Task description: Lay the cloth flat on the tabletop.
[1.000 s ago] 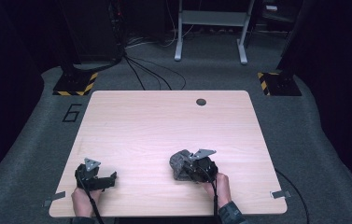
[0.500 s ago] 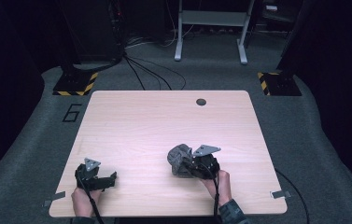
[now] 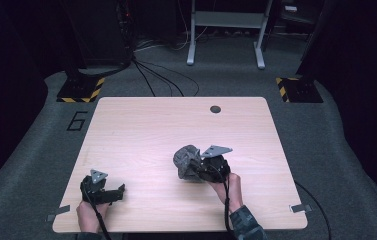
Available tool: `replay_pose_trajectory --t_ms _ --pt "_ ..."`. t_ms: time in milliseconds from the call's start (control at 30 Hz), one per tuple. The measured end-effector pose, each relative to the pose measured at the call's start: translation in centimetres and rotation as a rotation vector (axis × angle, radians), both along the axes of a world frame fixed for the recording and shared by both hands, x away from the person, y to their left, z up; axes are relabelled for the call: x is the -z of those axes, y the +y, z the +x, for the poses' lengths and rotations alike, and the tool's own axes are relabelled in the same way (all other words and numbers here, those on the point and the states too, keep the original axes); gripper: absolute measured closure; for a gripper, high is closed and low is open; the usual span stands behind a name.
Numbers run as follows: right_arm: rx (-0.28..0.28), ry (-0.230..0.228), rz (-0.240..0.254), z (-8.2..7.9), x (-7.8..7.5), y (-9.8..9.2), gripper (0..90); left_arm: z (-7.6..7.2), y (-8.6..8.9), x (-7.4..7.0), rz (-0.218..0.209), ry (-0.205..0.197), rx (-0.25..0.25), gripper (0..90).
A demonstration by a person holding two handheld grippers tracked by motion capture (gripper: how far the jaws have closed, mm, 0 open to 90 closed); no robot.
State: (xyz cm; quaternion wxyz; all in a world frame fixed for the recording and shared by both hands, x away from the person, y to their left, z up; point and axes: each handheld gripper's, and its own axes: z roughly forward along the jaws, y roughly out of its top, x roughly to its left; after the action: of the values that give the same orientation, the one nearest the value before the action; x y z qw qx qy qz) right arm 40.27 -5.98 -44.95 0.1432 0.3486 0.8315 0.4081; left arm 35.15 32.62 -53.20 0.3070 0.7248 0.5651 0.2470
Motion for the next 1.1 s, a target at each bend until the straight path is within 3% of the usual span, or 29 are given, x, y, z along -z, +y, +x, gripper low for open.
replay_pose_trajectory --t_ms 600,700,767,833,900,1067,1100 --pt "-0.027 0.050 0.001 2.2 1.8 3.7 67.5 -0.1 0.0 -0.1 0.013 0.003 0.010 1.4" --pt "-0.021 0.058 -0.035 2.3 2.6 5.1 65.5 0.0 0.0 0.0 0.011 -0.003 0.007 1.4" --pt "-0.014 0.066 -0.059 2.4 3.1 5.8 58.7 -0.1 0.0 0.0 0.011 -0.003 0.007 1.4" --pt "0.001 0.064 -0.084 2.5 3.6 6.3 42.8 -0.1 0.0 0.0 0.012 -0.008 0.009 1.9" --pt "0.016 0.062 -0.075 2.3 3.8 6.4 32.8 -0.1 -0.1 -0.1 0.017 -0.011 0.009 2.0" --pt "0.005 0.057 -0.032 2.0 2.9 5.1 24.2 -0.3 0.0 -0.1 0.013 -0.031 0.019 4.3" --pt "0.009 0.051 -0.031 1.9 2.7 4.7 23.0 -0.3 0.1 -0.2 -0.014 -0.035 0.020 4.2"
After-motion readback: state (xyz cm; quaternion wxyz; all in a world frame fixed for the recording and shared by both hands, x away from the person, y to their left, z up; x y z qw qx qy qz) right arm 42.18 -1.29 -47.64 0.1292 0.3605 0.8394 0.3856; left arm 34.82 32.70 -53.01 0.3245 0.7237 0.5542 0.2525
